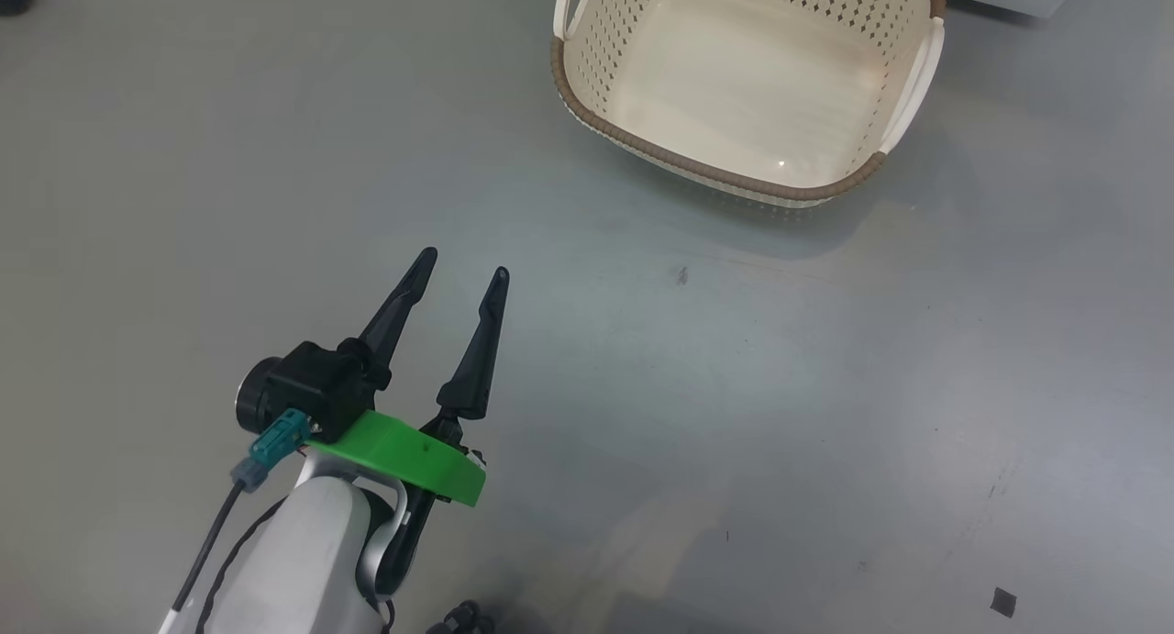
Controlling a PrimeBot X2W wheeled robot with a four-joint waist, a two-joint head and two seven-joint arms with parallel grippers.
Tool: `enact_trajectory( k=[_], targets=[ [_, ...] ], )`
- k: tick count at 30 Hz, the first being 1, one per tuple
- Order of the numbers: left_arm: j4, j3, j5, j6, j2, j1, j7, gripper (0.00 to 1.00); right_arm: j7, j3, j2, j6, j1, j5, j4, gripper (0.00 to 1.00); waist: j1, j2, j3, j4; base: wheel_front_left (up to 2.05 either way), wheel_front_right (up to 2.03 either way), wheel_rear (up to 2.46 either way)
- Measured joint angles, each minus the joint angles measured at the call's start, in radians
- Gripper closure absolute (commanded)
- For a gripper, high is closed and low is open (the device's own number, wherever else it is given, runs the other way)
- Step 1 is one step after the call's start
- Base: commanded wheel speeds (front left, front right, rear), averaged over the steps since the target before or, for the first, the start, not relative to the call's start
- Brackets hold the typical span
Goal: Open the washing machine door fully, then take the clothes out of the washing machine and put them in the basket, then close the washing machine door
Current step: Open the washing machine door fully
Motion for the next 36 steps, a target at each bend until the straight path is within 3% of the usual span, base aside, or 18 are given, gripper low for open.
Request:
enact_trajectory(
  k=[36],
  targets=[
    [0.015, 0.043, 0.048, 0.0, 0.001, 0.014, 0.0, 0.0, 0.135, 0.038, 0.091, 0.001, 0.176, 0.04, -0.01, 1.0, 0.0, 0.0, -0.098, -0.08, 0.0, 0.0, 0.0]
  ],
)
